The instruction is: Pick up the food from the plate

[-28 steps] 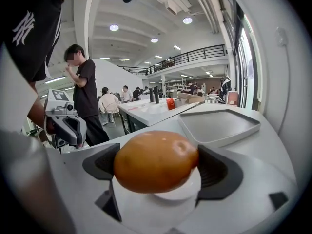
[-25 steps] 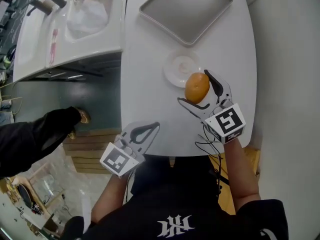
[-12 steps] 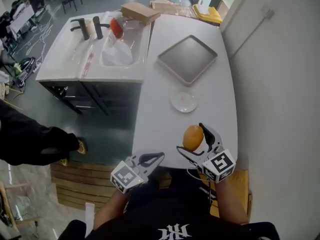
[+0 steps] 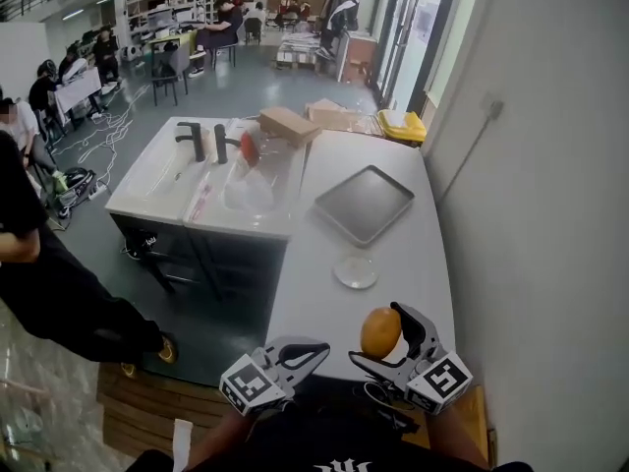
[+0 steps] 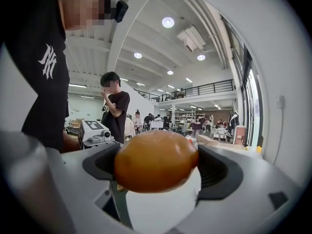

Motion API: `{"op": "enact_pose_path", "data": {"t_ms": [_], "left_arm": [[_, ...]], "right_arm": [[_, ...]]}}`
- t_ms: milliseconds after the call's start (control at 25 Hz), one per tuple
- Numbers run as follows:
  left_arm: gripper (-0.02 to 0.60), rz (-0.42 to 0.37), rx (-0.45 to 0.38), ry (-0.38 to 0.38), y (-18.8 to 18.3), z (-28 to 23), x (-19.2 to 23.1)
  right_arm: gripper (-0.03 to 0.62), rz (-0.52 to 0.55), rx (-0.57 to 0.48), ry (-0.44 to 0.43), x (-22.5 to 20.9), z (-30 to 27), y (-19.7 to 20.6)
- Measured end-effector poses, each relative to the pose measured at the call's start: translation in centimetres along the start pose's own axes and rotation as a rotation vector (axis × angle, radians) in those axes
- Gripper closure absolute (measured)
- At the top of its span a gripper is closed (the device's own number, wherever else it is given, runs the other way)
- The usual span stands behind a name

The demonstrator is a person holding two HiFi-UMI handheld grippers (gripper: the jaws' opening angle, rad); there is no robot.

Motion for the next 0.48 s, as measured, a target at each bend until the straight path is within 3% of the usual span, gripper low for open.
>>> {"op": "enact_pose_path", "data": {"t_ms": [200,480], "left_arm": [[0.578,-0.061,0.005,0.009,-3.4,-0.5,-3.0],[0.578,-0.105,0.034,0.032,-5.0,-3.3,-6.8]], "right_arm": [[0.089,-0.022,-0.102,-0.046,0.0,4.1,-0.4],[0.089,-0.057,-0.129,-0.136,-1.5,7.4,2.0]]}}
Point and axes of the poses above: the fingertips, and each gripper's own axes: z backward along the fingers, x to its left, y out of its underside, the point moved 10 cm from there along z, backward along the fingers, and after that the axes turned 13 degrees about x, right-handed, at the moved point
